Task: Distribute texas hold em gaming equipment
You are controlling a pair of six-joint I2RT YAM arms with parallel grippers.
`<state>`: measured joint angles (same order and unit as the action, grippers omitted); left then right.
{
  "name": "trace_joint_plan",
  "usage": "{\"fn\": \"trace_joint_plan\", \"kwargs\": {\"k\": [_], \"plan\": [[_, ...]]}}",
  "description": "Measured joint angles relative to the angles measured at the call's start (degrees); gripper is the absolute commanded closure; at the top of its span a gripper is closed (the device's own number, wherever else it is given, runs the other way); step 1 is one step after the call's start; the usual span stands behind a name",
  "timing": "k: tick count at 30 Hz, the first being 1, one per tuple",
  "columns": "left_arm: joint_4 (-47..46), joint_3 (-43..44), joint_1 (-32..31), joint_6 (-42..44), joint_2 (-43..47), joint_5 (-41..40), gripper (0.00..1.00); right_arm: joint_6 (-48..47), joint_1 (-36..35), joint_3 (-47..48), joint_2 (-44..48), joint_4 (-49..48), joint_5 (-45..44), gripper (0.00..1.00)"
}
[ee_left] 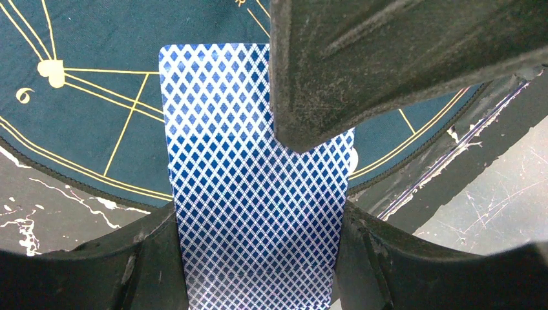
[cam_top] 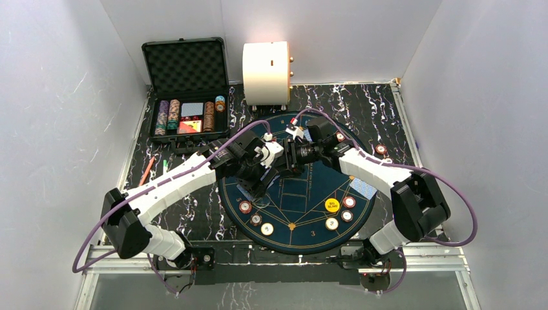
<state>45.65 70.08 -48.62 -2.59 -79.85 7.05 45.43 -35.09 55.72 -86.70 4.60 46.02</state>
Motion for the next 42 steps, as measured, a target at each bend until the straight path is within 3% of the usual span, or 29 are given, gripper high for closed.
{"fn": "trace_joint_plan", "kwargs": {"k": [20, 35, 42], "plan": [[0.02, -0.37, 0.00, -0.44, 0.00, -0.04, 1.00, -0.81, 0.22, 1.62, 2.36, 2.97, -0.48, 0.99], [0.04, -1.25, 0.00, -0.63, 0.07, -0.66, 1.00, -1.36, 4.39, 2.25, 4.24, 5.20, 2.27, 1.00], [0.13, -1.95, 0.00, -1.44, 1.46, -2.27, 1.00, -0.42, 10.34, 1.01, 7.98, 4.07, 5.66, 1.00]]}}
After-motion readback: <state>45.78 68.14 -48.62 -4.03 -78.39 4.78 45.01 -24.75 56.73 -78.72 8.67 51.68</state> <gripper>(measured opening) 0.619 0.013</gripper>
